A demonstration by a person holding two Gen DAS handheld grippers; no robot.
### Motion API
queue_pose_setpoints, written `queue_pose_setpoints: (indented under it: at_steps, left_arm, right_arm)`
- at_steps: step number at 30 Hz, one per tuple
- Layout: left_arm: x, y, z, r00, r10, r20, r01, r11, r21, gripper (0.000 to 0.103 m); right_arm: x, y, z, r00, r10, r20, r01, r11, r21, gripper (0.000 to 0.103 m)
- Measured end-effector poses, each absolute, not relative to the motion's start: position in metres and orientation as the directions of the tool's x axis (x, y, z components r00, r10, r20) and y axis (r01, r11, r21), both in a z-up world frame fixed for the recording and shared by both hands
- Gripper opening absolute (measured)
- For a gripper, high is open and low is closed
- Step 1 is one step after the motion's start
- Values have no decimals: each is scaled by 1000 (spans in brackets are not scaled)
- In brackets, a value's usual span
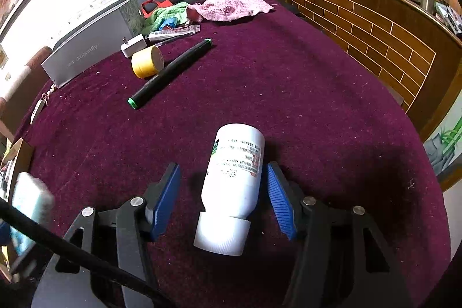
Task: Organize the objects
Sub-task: 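Lift the white bottle with the right tool while the left tool lifts the tissue pack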
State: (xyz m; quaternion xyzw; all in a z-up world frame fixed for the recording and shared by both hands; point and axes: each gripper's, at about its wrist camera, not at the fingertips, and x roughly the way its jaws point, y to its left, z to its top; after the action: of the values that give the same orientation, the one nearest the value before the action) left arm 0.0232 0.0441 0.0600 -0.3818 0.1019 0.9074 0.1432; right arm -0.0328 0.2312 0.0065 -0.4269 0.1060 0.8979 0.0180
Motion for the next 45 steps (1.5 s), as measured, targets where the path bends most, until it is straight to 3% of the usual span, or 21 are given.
queue_pose_setpoints:
  at_steps: [10, 18, 25, 33, 45]
  left_arm:
    - [51, 14, 76, -708, 156, -689, -295, -951, 88, 44]
    - [65, -8, 78, -719, 154, -678, -272, -960, 71, 44]
    - [71, -15, 79, -725, 152, -672, -264, -962, 67, 44]
    - [76, -14, 80, -731, 149, -666, -268, -960, 79, 44]
    - [81, -14, 81, -730, 150, -667, -268, -960, 79, 44]
  right_arm:
    - [-41, 210, 5, -590, 76, -804, -124, -992, -3, 58]
    - [-39, 211, 6, -564, 101, -819, -131, -991, -31, 58]
    - [-28, 200, 9, -577, 111, -809, -98, -993, -66, 42]
    - [-23, 195, 10, -574, 106, -812, -68, -994, -82, 31]
    - [-2, 205, 11, -553, 30, -833, -38, -999, -10, 31]
